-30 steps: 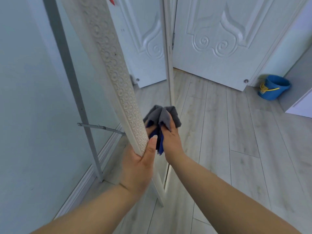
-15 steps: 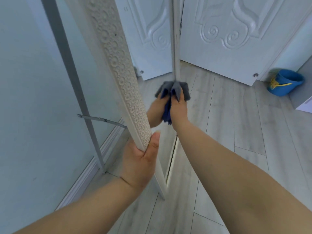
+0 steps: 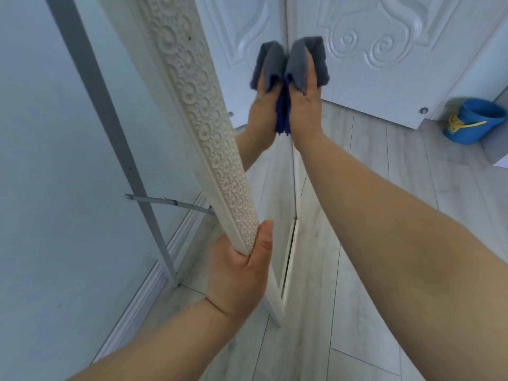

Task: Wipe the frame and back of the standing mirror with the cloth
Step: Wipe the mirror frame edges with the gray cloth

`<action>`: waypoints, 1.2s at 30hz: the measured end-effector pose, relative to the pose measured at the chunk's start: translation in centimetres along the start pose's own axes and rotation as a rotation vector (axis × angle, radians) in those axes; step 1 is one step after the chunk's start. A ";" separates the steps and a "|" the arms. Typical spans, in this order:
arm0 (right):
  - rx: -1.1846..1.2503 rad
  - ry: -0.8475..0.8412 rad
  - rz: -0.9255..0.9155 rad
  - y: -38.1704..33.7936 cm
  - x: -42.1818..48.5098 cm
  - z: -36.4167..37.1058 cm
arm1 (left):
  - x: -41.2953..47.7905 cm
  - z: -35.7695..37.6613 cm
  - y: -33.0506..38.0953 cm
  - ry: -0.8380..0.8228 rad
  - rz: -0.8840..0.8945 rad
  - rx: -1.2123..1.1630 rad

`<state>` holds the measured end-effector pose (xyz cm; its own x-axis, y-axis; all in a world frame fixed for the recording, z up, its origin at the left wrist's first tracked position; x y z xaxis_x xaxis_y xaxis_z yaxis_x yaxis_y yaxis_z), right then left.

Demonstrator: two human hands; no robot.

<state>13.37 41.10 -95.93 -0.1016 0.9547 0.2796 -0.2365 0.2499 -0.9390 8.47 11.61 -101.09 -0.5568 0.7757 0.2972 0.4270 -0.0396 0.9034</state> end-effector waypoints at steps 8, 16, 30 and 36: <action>-0.092 0.046 0.604 14.5 -7.2 -3.9 | 0.3 -0.1 0.7 0.010 0.043 -0.031; 0.258 0.063 0.403 9.4 -12.4 -2.5 | 1.8 -0.6 1.7 0.030 0.106 -0.053; 0.071 -0.018 0.642 12.6 -23.8 -4.6 | 1.7 -0.3 1.0 0.018 0.082 -0.119; 0.134 -0.193 0.208 2.0 -19.3 -1.0 | 1.0 0.2 1.2 0.020 0.039 -0.258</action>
<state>15.77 23.33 -103.43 -0.3396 0.9316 0.1294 -0.3153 0.0169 -0.9489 8.54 12.49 -99.79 -0.5582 0.7581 0.3371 0.2539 -0.2307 0.9393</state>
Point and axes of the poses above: each hand's wrist, its own x-axis towards the middle knuckle, its own z-axis out of the palm, y = z × x, the point moved 10 cm from there along x, towards the middle knuckle, and after that the axes turned 5 degrees about x, right-handed, at the moved point
